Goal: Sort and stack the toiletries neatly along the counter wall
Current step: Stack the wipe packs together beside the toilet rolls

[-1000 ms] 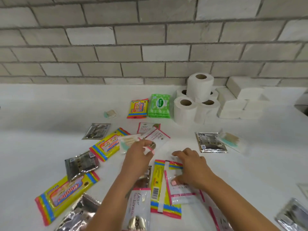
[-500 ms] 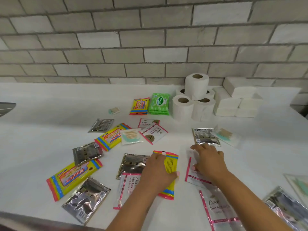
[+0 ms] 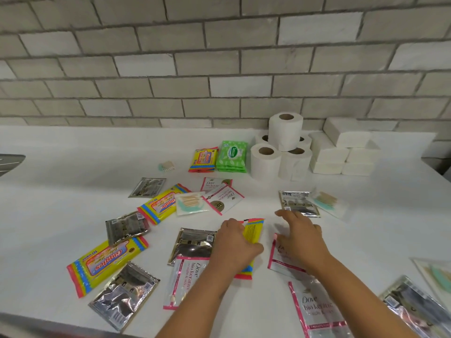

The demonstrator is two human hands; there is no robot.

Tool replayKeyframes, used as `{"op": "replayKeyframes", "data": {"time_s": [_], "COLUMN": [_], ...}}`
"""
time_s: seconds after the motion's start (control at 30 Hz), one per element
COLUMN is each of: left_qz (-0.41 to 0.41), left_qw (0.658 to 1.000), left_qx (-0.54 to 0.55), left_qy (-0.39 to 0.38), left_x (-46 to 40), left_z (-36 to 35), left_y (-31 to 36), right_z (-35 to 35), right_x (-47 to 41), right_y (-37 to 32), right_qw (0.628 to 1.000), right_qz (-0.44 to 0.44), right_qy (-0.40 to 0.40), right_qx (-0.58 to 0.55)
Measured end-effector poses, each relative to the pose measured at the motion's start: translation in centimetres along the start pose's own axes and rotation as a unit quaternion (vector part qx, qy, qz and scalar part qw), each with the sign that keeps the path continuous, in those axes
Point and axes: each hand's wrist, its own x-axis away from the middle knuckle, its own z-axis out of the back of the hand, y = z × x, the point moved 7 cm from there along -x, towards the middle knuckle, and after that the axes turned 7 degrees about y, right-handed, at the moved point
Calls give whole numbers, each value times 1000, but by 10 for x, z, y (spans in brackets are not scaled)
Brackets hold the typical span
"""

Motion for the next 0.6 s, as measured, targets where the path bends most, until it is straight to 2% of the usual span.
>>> {"op": "replayKeyframes", "data": {"time_s": [0.1, 0.17, 0.2, 0.27, 0.3, 0.33, 0.4, 0.43, 0.5, 0.6], "left_qz": [71, 104, 131, 214, 229, 221, 209, 207, 202, 206], "left_qw": [989, 969, 944, 855, 811, 788, 777, 767, 725, 690], "left_qx": [126, 217, 290, 442, 503, 538, 563, 572, 608, 653], "left_qy": [-28, -63, -89, -165, -192, -201, -188, -206, -251, -235], "left_x": [-9, -9, -10, -3, -1, -4, -11, -12, -10, -14], "left_z": [12, 19, 19, 18, 17, 17, 19, 17, 13, 13], "left_y": [-6, -8, -12, -14, -13, -15, -22, -24, -19, -21], "right_z": [2, 0, -1, -4, -6, -8, -13, -17, -26, -40], "right_x": [-2, -3, -4, -4, -4, -5, -6, -6, -5, 0], "right_y": [-9, -16, -20, -26, -28, -30, -32, -33, -35, -48], "right_qw": [999, 997, 995, 987, 982, 975, 956, 942, 899, 789], "right_qz": [29, 48, 52, 42, 30, 14, -34, -63, -127, -201], "right_qy": [-4, -14, -19, -31, -36, -42, -62, -76, -115, -195], "right_qx": [-34, -60, -83, -150, -184, -216, -286, -320, -404, -547]}}
